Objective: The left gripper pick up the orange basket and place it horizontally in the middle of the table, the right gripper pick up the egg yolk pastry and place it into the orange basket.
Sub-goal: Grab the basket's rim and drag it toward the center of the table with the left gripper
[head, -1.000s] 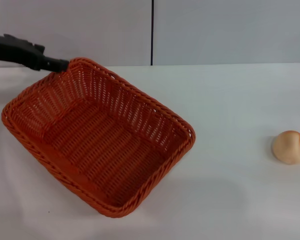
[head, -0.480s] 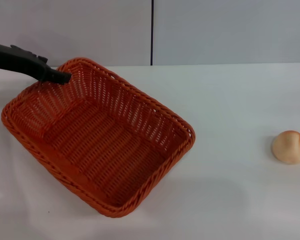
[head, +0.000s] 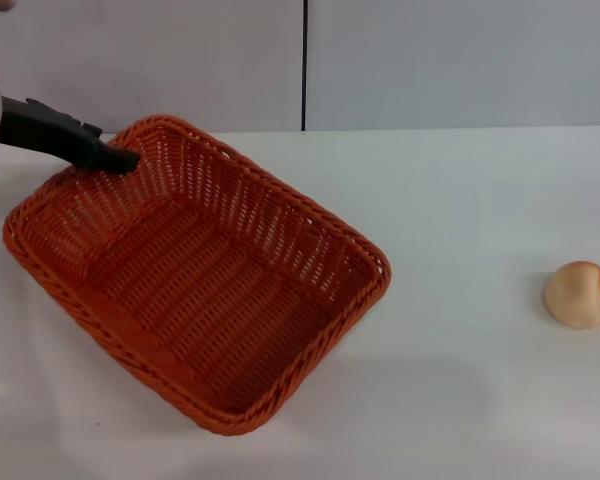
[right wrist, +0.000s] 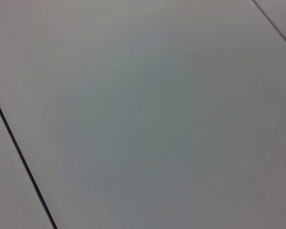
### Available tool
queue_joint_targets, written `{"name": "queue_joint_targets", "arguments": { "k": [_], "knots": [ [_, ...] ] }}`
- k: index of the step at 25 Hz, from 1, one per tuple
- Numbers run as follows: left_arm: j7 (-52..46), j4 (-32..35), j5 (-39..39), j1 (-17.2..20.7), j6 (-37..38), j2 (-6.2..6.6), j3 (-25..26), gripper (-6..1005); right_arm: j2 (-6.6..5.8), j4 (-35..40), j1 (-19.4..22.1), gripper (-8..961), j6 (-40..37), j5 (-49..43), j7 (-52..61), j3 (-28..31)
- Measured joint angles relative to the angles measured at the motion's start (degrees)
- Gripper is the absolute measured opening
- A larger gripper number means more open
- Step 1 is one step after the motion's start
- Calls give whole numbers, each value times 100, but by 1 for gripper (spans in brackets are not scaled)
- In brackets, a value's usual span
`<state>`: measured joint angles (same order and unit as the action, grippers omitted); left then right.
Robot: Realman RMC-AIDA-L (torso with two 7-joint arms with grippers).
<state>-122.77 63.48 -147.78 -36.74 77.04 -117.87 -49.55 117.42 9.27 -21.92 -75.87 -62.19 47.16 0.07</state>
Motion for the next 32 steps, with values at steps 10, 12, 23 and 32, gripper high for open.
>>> {"name": "queue_joint_targets", "arguments": {
  "k": [10,12,23,32],
  "knots": [
    [-1,56,-99,15,-32,1,-424,447,0,13,16,359,45,20,48,44],
    [-2,52,-100,9,-38,1,-419,356,0,13,11,361,53,22,56,29],
    [-141,5,-95,-7,-155,2,-374,180,-34,14,33,372,85,32,57,117],
    [-587,123,-31,56,-51,8,-302,180,-44,20,23,381,97,32,56,142]
  ]
}}
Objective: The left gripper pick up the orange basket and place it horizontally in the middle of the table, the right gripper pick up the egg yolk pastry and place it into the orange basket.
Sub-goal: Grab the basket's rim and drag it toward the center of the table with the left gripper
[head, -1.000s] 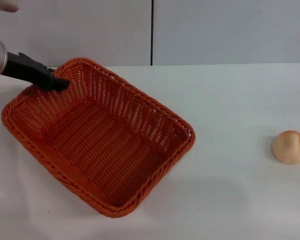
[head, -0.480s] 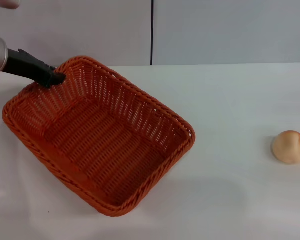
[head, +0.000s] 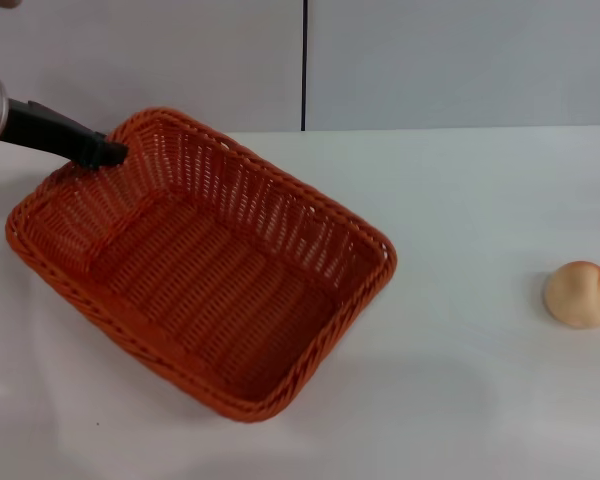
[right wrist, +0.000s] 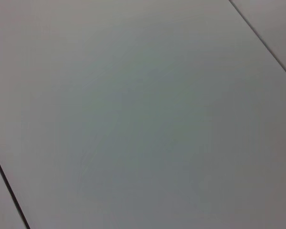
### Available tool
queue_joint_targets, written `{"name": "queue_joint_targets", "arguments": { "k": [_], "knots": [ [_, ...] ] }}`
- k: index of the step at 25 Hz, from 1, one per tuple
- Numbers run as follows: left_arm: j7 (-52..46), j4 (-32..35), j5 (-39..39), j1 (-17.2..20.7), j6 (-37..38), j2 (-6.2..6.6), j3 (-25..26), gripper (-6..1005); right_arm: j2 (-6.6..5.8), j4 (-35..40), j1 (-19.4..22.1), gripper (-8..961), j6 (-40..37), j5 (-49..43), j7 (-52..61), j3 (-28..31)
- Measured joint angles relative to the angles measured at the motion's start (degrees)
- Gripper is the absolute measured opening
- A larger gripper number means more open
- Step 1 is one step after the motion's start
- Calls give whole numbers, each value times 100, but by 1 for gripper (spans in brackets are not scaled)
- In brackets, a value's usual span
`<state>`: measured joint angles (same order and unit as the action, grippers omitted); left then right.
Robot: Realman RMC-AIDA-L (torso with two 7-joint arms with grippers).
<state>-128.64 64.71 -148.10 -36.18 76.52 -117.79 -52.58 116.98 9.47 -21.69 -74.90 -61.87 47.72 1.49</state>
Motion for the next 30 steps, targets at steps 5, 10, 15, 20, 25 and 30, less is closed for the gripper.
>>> {"name": "queue_joint_targets", "arguments": {
  "k": [5,10,15,20,25,30],
  "knots": [
    [-304,-17,14,-32,203,4,489,181,-9,18,-2,386,28,0,0,0],
    [-689,0,492,-39,513,51,1155,181,-9,52,-22,391,44,0,0,-3],
    [-861,3,864,32,756,139,1591,180,-32,73,-53,396,46,0,0,-24],
    [-1012,6,964,224,898,125,1790,180,-46,73,-77,401,47,-7,0,-42],
    [-1061,-31,1184,447,908,102,1795,179,-53,73,-102,406,86,-36,0,-54],
    [-1113,-55,1533,772,910,70,1795,178,-81,73,-175,411,220,-47,0,-71]
  ]
}}
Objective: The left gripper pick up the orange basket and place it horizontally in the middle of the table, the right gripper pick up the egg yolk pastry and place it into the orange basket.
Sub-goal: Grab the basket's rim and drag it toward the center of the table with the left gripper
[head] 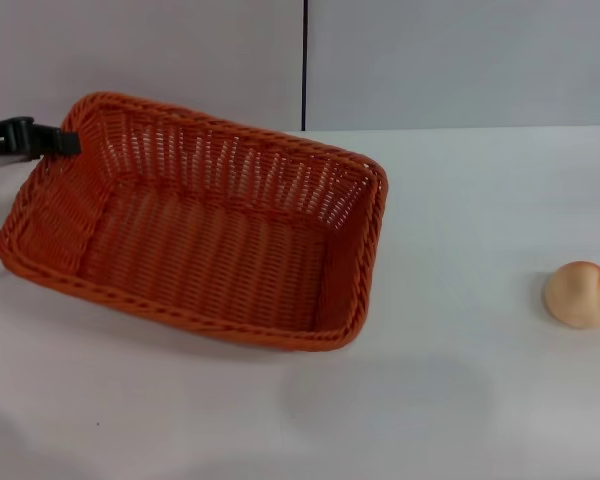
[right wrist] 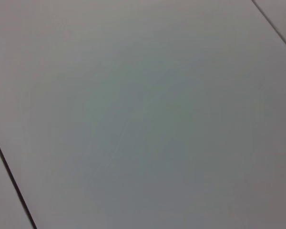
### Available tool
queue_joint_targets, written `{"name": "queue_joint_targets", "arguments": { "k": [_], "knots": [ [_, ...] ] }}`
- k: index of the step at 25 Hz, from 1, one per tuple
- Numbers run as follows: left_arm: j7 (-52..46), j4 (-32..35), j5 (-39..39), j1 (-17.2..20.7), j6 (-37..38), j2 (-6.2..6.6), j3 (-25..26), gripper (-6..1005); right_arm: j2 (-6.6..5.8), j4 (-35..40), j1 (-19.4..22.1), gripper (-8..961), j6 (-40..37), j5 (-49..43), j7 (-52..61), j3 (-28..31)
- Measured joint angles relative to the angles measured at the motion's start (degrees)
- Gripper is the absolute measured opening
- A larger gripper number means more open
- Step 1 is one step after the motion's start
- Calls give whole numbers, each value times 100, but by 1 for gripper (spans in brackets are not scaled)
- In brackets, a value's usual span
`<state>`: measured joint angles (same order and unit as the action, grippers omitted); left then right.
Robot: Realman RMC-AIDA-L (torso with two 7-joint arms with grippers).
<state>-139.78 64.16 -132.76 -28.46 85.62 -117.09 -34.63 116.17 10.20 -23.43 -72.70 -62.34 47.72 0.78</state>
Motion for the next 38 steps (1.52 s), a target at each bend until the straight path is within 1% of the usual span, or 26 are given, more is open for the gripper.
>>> {"name": "queue_joint_targets", "arguments": {
  "k": [2,3,4,8,13,23,29,33,38],
  "knots": [
    [-2,-19,256,185,7,-28,0,177,-16,0,-24,414,-1,-1,0,-7],
    [11,-65,507,352,11,-43,0,177,-30,0,-49,415,-4,-2,0,-10],
    [11,-65,507,352,11,-43,0,177,-30,0,-49,416,-4,-2,0,-10],
    [67,-275,1061,746,5,-44,0,178,-54,0,-116,420,50,-6,0,-78],
    [79,-364,1099,878,81,-70,-57,192,-86,1,-205,425,180,-7,0,-203],
    [230,-809,1110,927,176,-78,-47,233,-139,12,-320,435,323,-7,-1,-368],
    [234,-818,1113,992,259,-78,-64,259,-162,20,-370,441,344,-7,-1,-377],
    [278,-818,1110,1009,395,-78,-65,275,-204,20,-432,445,349,-7,-1,-377],
    [260,-834,1068,1010,583,-58,-138,296,-208,19,-520,450,437,-7,-1,-377]
  ]
}}
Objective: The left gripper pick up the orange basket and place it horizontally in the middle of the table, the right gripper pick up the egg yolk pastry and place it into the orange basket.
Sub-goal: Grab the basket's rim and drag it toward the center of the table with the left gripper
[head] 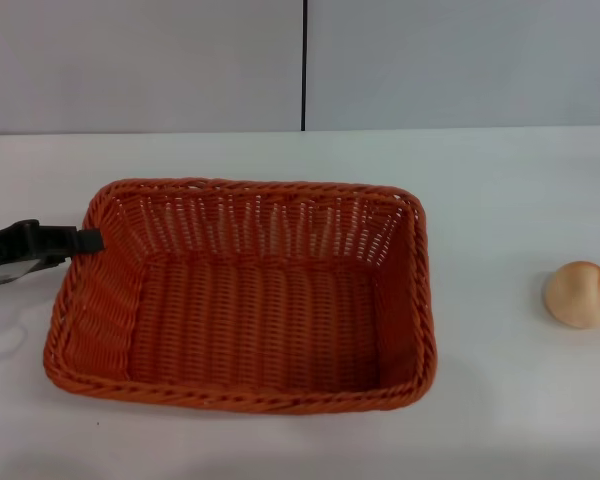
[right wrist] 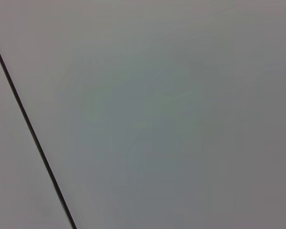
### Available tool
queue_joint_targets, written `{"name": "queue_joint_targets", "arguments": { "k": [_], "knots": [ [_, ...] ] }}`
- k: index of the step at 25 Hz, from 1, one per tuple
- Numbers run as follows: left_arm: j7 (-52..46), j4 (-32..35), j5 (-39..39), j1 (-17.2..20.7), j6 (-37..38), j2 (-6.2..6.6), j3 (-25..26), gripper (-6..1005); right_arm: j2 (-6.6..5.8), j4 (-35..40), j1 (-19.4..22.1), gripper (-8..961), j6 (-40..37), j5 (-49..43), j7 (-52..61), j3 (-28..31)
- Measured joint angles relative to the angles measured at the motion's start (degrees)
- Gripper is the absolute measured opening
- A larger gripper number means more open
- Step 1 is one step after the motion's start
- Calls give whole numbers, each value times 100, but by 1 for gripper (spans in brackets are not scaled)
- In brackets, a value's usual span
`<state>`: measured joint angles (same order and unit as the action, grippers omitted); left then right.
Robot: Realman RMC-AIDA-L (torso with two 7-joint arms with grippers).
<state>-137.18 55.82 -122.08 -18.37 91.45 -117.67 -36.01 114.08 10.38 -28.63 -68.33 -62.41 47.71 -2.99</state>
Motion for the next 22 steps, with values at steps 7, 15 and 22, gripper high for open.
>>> {"name": "queue_joint_targets", "arguments": {
  "k": [7,15,22],
  "knots": [
    [-23,-29,-5,0,193,109,20,326,14,-1,-57,457,49,0,0,0],
    [152,-68,-3,0,349,236,48,439,-4,3,-54,465,59,2,68,-318],
    [2308,-53,305,-44,40,33,1065,605,-127,237,-43,472,349,2,706,-1410]
  ]
}}
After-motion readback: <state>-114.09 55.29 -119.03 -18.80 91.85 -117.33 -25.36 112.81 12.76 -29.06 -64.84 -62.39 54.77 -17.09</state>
